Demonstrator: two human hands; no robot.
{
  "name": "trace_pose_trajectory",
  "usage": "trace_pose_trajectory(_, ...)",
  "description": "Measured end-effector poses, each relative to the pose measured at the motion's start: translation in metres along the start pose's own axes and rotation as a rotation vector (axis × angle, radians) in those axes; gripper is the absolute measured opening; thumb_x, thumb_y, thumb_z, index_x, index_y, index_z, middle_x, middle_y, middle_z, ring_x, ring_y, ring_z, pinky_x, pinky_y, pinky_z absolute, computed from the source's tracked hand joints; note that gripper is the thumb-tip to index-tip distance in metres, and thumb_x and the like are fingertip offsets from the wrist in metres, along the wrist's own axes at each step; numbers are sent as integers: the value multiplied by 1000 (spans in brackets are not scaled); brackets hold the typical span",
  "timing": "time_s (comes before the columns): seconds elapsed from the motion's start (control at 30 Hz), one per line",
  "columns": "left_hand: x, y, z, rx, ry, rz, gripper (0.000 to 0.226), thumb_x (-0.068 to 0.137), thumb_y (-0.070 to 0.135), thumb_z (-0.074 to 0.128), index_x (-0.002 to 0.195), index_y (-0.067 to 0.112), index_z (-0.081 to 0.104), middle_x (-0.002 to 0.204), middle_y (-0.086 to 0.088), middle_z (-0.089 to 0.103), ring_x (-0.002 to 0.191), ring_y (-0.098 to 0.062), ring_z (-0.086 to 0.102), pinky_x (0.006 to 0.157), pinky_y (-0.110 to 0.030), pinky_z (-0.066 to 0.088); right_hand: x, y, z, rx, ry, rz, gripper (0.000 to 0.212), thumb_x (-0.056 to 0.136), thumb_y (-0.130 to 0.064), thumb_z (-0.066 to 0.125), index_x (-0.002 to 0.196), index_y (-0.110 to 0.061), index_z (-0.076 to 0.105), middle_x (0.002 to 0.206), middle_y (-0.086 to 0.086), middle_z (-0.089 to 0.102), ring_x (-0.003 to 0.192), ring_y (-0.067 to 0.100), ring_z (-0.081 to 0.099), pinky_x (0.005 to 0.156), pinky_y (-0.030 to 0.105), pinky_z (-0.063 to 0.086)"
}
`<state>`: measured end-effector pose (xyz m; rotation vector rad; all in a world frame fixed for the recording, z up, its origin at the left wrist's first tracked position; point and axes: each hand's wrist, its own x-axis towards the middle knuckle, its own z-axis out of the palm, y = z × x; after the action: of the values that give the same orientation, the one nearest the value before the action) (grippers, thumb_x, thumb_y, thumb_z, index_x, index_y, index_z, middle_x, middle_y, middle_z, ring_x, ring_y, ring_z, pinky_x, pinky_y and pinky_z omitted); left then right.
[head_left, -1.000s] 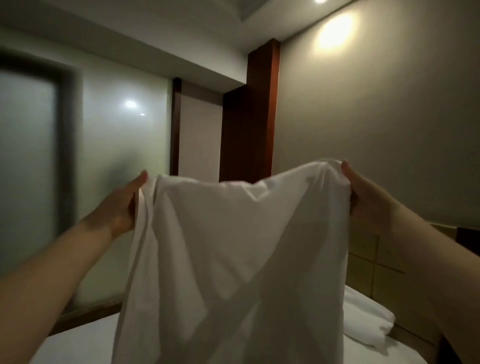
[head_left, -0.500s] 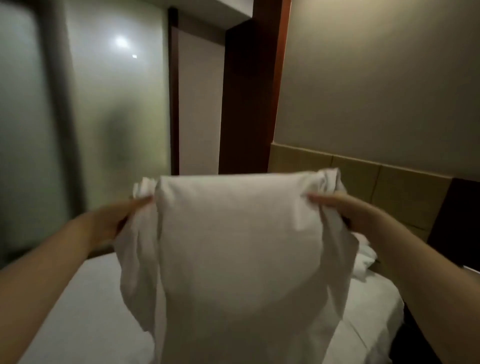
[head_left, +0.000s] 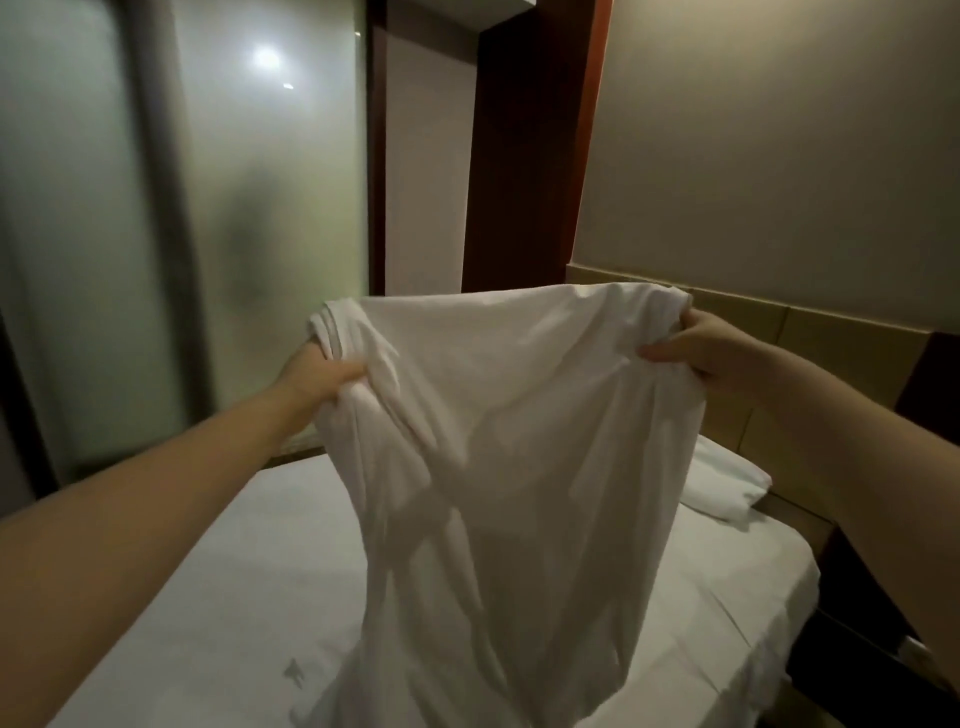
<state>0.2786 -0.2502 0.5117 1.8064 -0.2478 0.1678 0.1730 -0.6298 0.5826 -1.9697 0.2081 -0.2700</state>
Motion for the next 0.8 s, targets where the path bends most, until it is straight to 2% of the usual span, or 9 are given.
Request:
trace_pose_trajectory(0.07, 3, 17, -10, -148, 69, 77, 47, 88, 4, 60, 132, 8, 46, 113, -9, 56, 97, -25, 59, 78, -30, 53, -11, -10, -5, 113, 124, -87, 59, 81, 4, 65, 134, -11, 47, 118, 11, 58, 105, 29, 58, 90, 44, 52)
trace_pose_trajectory(0.13, 3, 53, -28, -226, 77, 157, 40, 90, -3, 52, 128, 6, 49, 104, -6, 58, 80, -13, 60, 64, -21, 54, -27, -34, -17, 241, 219, -236, 42, 83, 7, 60, 122, -6, 57, 98, 7, 65, 85, 21, 63, 67, 30, 57)
trace_pose_trajectory(0.2, -3, 101, -47, -276, 58, 243, 33, 90, -4, 49, 117, 13, 54, 95, 0, 61, 77, -10, 60, 64, -22, 51, -43, -66, -32, 346, 287, -388, 27, 83, 6, 59, 103, -12, 63, 81, -1, 69, 70, 14, 66, 58, 26, 57)
trace_pose_trajectory(0.3, -25, 154, -59, -395, 132, 233, 21, 90, 5, 51, 95, 24, 57, 81, 2, 63, 68, -10, 61, 61, -24, 52, -61, -101, -51, 438, 353, -518, 25, 86, 0, 59, 99, -21, 62, 89, -4, 66, 76, 11, 64, 63, 25, 57)
trace_pose_trajectory(0.37, -49, 164, -52, -367, 137, 161, 12, 93, 10, 50, 98, 17, 57, 76, -1, 66, 57, -9, 63, 53, -21, 52, -73, -108, -55, 337, 337, -493, 29, 88, 2, 56, 107, -20, 58, 88, -5, 61, 74, 9, 59, 58, 16, 51)
trace_pose_trajectory(0.5, -101, 196, -44, -182, 107, 238, 28, 94, 8, 49, 120, 4, 56, 112, -15, 62, 98, -28, 63, 87, -38, 53, -104, -119, -83, 307, 353, -457, 26, 87, 7, 53, 91, -18, 59, 79, -5, 59, 65, 6, 56, 66, 23, 47)
trace_pose_trajectory(0.6, -155, 279, -43, -294, 184, 354, 16, 96, 5, 46, 108, 10, 56, 95, -6, 59, 75, -13, 63, 67, -21, 53, -140, -158, -139, 454, 466, -565, 32, 87, 5, 55, 109, -17, 62, 78, -11, 62, 67, 4, 56, 68, 22, 50)
trace_pose_trajectory(0.7, -203, 325, -29, -350, 220, 390, 31, 94, 10, 53, 125, 11, 51, 101, -6, 59, 83, -18, 61, 70, -27, 51, -183, -177, -185, 462, 480, -668, 42, 88, -2, 58, 126, -20, 56, 93, -4, 63, 69, 5, 58, 62, 15, 50)
trace_pose_trajectory(0.8, -237, 326, -3, -345, 168, 353, 22, 96, 9, 49, 117, 17, 50, 88, -1, 57, 74, -14, 57, 58, -23, 51, -206, -154, -201, 289, 387, -566, 39, 88, -8, 63, 127, -12, 57, 103, 5, 64, 75, 9, 55, 70, 17, 47)
